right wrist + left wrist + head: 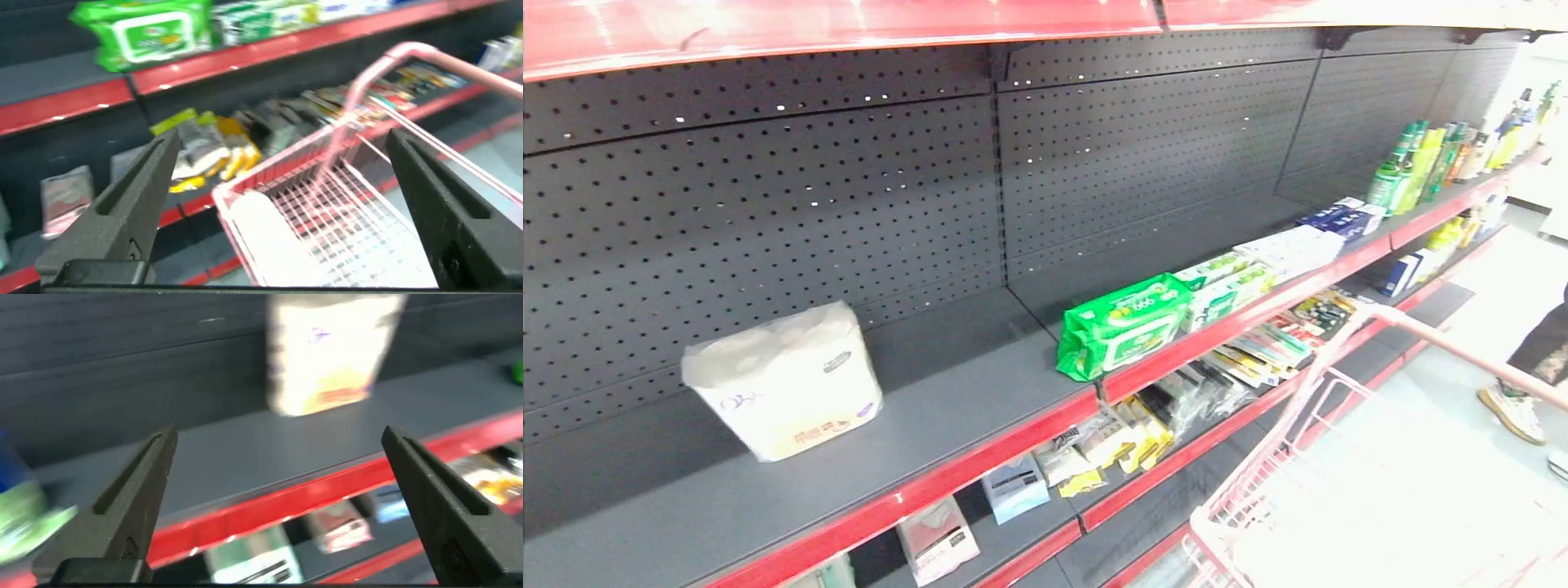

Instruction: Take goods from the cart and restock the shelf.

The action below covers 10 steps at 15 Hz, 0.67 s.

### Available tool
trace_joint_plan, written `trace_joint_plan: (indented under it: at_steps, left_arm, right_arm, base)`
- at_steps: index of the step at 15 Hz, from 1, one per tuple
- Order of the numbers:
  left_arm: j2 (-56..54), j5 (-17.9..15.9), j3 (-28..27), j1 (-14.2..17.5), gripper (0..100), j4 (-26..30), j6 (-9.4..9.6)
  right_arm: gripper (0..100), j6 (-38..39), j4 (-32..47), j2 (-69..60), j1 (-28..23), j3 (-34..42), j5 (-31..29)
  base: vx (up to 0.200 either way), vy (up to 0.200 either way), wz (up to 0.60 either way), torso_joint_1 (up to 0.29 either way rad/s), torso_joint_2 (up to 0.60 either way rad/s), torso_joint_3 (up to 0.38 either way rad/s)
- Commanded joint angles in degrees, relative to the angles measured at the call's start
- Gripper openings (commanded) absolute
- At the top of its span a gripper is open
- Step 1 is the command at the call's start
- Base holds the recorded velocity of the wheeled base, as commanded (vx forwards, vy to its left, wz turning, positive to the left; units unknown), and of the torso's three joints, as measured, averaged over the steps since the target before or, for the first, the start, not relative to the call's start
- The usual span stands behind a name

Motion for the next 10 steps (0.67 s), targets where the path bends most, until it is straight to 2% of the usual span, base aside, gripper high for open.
trace_joint_plan:
  at_steps: [1, 7, 10]
  left_arm:
    - [0.05, -0.02, 0.01, 0.03, 100, 0.02, 0.0]
    - [0.05, -0.02, 0.01, 0.03, 100, 0.02, 0.0]
    - [0.05, -0.02, 0.01, 0.03, 100, 0.02, 0.0]
  right_arm:
    - [100, 0.03, -0.01, 0.07, -0.01, 0.0, 0.01]
    - [100, 0.03, -0.01, 0.07, -0.01, 0.0, 0.01]
    - [100, -0.15, 0.08, 0.25, 0.08, 0.0, 0.1]
  base:
    - [0.0, 0.0, -0.6, 0.002, 0.0, 0.002]
    - [0.0, 0.0, -0.6, 0.004, 0.0, 0.003]
    - [0.0, 0.0, 0.0, 0.0, 0.0, 0.0]
